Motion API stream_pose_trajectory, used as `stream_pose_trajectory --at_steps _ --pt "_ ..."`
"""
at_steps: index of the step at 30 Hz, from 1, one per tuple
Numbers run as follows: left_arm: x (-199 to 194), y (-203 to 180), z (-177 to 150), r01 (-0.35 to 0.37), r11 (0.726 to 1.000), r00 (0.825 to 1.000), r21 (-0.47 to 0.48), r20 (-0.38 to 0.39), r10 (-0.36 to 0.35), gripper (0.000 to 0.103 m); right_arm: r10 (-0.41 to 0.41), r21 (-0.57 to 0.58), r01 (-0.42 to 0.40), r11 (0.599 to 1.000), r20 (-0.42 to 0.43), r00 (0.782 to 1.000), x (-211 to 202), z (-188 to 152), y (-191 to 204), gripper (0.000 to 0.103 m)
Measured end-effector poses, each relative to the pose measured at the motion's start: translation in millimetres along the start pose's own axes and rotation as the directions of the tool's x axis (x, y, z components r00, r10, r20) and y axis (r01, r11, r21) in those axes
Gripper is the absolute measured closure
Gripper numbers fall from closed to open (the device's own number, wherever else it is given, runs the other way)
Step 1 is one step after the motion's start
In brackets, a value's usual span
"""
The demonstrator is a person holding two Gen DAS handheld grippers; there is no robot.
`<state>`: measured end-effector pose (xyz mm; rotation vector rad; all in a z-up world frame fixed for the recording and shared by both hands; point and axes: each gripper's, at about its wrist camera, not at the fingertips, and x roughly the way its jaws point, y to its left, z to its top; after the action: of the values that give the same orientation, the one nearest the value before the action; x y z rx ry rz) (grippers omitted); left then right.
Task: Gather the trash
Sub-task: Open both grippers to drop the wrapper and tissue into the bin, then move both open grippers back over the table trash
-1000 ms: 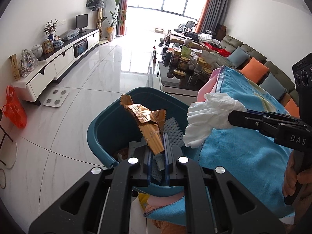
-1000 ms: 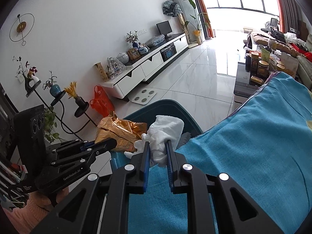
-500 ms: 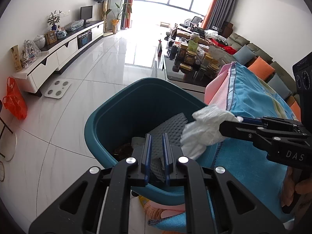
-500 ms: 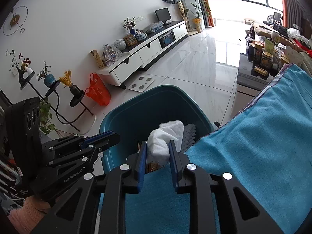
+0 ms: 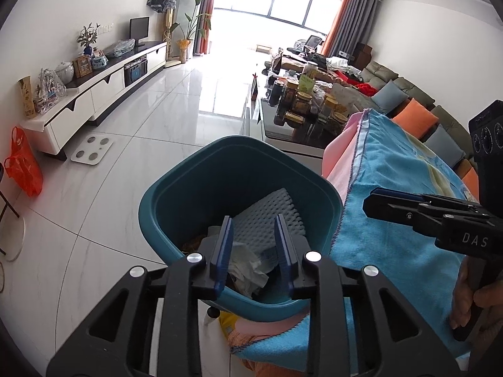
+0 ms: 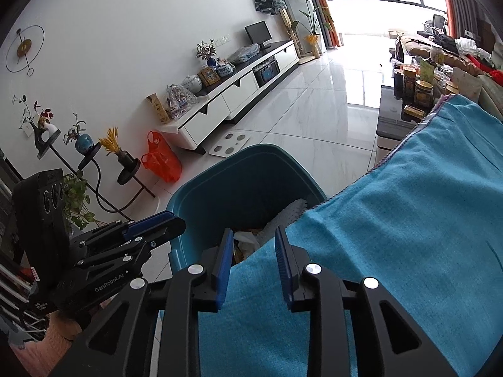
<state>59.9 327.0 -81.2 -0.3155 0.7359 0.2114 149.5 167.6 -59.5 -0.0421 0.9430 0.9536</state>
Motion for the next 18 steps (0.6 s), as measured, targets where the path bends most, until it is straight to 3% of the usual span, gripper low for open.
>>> stream_pose_trajectory --at_steps 10,18 --pt "-37.1 -53.5 -10.6 0.132 0.985 0.988 0.113 0.065 -0.14 0.038 -0.027 0.023 0.024 0.999 0.134 0.991 -74.8 -31.7 -20.7 0.063" --pt "-42.5 -140.2 -30.0 0.277 0.926 0.956 0.257 0.027 -0.293 0.019 -0.147 0.11 0.123 0.986 0.239 0.96 -147.0 -76.3 -54.3 0.059"
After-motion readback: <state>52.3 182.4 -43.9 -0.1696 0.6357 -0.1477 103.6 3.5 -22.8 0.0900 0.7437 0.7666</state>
